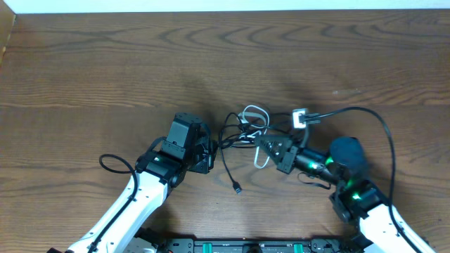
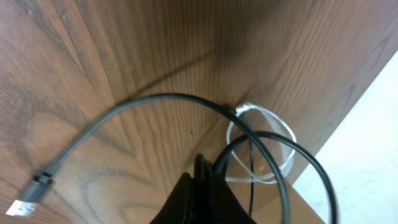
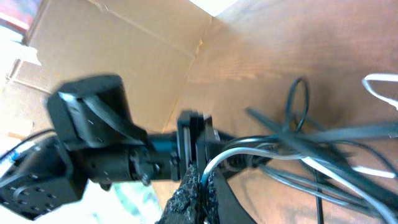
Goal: Untangle cables
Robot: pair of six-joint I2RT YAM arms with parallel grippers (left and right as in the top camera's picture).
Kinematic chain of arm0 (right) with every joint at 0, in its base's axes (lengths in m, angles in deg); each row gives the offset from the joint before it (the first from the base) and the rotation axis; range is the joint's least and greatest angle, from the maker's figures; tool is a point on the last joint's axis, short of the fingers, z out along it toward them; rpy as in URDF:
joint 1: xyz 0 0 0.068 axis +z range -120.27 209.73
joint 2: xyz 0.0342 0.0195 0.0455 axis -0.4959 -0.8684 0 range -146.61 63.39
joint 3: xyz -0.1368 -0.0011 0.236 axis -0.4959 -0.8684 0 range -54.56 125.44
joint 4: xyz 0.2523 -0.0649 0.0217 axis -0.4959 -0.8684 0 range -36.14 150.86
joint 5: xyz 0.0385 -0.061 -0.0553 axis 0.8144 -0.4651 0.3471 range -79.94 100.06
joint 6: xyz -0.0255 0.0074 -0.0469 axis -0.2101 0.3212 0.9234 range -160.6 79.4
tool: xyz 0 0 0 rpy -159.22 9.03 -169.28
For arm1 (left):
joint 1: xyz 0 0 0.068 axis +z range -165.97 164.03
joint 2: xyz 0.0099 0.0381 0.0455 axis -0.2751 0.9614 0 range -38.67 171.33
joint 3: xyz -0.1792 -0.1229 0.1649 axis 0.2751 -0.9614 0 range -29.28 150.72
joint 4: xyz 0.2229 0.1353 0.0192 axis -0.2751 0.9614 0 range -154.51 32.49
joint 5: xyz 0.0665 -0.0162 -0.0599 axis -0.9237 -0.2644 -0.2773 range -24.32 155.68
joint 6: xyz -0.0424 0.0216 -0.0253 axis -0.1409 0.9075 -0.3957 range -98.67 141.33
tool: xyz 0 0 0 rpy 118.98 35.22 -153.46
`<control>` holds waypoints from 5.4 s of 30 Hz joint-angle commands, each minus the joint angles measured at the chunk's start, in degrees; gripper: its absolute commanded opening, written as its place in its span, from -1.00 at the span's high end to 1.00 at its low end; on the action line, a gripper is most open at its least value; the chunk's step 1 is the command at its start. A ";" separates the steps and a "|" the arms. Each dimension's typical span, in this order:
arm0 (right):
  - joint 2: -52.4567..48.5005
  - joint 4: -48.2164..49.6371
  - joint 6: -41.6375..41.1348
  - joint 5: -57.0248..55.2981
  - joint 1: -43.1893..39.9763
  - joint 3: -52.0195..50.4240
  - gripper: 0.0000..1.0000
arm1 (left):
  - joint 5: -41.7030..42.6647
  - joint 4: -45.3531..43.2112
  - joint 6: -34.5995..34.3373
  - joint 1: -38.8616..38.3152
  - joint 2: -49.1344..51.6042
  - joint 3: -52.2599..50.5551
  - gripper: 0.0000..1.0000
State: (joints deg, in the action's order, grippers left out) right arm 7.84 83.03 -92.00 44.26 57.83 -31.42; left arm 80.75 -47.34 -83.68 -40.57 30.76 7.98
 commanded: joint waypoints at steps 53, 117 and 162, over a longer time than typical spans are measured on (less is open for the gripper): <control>1.20 -31.32 29.20 2.23 -0.39 0.33 0.28 | -0.17 1.53 -10.62 -0.24 -0.20 0.46 0.84; -20.76 -10.36 -8.90 -8.15 5.44 0.33 0.30 | 0.98 1.53 16.65 -0.24 -0.20 0.46 0.81; -24.28 0.79 -3.69 2.71 6.03 0.33 0.97 | 0.70 3.52 16.87 -0.24 -0.20 0.46 0.81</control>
State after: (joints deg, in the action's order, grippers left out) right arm -16.42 86.27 -101.48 45.68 63.51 -31.33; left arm 81.88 -43.93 -67.31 -40.83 30.76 8.02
